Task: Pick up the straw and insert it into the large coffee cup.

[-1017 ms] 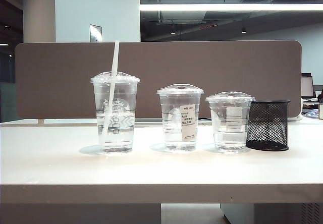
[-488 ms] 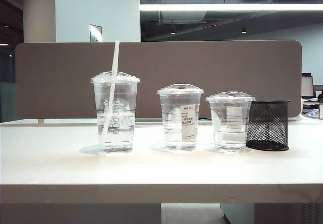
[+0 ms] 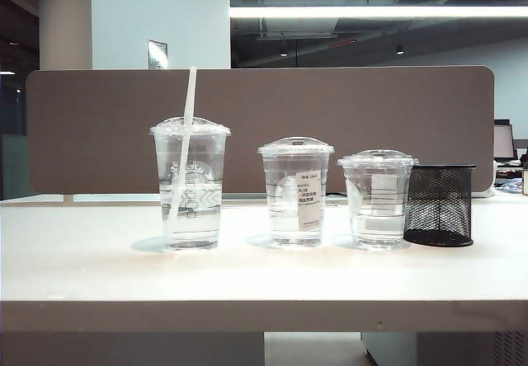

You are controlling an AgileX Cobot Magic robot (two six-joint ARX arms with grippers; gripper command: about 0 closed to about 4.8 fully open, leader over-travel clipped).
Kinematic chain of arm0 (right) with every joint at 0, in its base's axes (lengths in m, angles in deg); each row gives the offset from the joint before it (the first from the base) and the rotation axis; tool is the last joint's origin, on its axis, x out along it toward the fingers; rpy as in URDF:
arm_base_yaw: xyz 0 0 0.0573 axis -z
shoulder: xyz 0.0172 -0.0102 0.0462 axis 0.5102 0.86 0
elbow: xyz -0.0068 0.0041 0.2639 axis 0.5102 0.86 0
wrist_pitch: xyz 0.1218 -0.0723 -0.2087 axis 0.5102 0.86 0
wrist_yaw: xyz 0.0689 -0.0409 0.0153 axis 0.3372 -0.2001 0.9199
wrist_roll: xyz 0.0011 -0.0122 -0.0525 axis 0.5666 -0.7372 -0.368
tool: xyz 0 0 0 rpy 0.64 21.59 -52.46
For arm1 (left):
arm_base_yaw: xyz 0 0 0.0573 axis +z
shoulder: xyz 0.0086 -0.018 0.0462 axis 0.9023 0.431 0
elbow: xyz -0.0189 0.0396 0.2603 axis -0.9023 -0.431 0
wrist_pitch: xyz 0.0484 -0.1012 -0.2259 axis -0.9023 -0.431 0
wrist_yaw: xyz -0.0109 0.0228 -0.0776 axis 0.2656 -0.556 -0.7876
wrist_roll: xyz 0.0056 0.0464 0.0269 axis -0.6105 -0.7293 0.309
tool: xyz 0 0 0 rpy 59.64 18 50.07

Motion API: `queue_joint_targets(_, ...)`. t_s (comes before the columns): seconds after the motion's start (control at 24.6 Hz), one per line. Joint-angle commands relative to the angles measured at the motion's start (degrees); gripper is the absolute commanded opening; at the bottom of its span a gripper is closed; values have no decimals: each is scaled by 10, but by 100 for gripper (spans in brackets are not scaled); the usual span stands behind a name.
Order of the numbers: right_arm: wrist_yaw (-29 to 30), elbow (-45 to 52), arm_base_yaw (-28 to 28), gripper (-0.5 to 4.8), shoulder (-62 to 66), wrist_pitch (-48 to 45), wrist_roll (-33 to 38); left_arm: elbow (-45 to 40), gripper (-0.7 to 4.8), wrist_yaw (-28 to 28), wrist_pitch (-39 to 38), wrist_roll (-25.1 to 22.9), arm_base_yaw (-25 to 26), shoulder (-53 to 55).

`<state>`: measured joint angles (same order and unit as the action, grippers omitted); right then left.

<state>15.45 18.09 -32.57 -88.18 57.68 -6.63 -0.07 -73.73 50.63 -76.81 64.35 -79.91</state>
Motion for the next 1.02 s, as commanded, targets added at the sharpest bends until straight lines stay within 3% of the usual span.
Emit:
queue_joint_targets(0.04,-3,-2,-1,0,0,-2,2,-10,-3,41,2,-54,3,-1)
queue_joint_targets(0.41,-3,-2,-1,0,-1,-3,2,-25,-3,74,40,-60,3,-1)
queue_joint_targets(0.69,-3,-2,-1,0,-1,-3,2,-25,-3,153,33,-58,3,-1)
queue_joint_targets(1.02,-3,-2,-1,0,-1,-3,2,-25,-3,151,33,-58,3,-1)
